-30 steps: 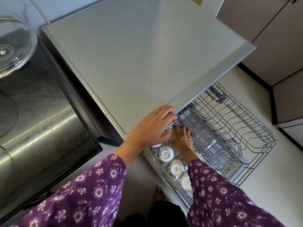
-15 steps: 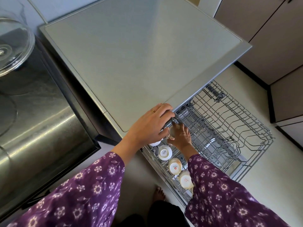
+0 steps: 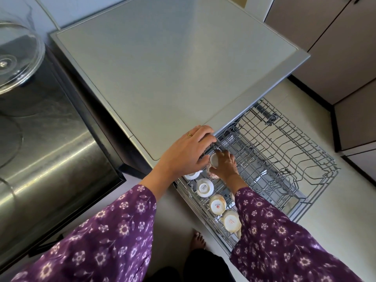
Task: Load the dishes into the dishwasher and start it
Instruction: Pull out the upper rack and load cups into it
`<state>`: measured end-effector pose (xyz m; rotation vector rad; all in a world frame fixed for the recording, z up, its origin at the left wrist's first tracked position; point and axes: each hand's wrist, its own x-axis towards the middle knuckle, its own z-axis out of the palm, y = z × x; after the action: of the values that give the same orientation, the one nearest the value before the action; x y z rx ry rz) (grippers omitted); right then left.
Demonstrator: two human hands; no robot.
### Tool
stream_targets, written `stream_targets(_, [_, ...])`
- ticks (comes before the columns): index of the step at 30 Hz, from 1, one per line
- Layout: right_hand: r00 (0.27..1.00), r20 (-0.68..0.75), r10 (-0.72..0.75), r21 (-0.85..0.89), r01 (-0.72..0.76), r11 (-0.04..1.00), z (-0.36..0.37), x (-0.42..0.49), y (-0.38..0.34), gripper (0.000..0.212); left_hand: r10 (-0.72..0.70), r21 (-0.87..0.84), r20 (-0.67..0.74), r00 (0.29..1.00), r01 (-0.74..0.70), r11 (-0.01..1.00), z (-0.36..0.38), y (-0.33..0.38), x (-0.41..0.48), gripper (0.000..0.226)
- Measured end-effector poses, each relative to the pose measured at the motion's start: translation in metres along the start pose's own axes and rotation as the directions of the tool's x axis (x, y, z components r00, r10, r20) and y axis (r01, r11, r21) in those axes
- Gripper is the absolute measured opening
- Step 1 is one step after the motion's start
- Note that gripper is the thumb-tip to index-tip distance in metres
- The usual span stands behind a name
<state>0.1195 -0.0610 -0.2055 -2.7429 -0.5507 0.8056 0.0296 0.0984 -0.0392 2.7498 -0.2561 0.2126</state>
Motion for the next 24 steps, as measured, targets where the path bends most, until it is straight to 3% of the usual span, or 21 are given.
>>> stream_targets(14, [0.997,0.069,-0.016,-0.021,0.018,1.000,-0.010,-0.010,0.001,0.097,0.029,0.017,-0.012,0.999,-0.029,0.999,0.003,-0.002,-0.001,0.037])
stream_targets(17, [1.000,-0.022,0.002,0.041,-0.001,0.999,-0.015,-0.022,0.000,0.095,0.030,0.002,-0.019,0.999,-0.030,1.000,0.003,-0.001,-0.001,0.035])
stream_targets(24, [0.978,-0.204,-0.048,0.030,0.055,0.998,-0.053,-0.069,-0.032,0.062,0.041,-0.028,-0.042,0.998,-0.042,0.999,-0.002,0.001,-0.003,0.033])
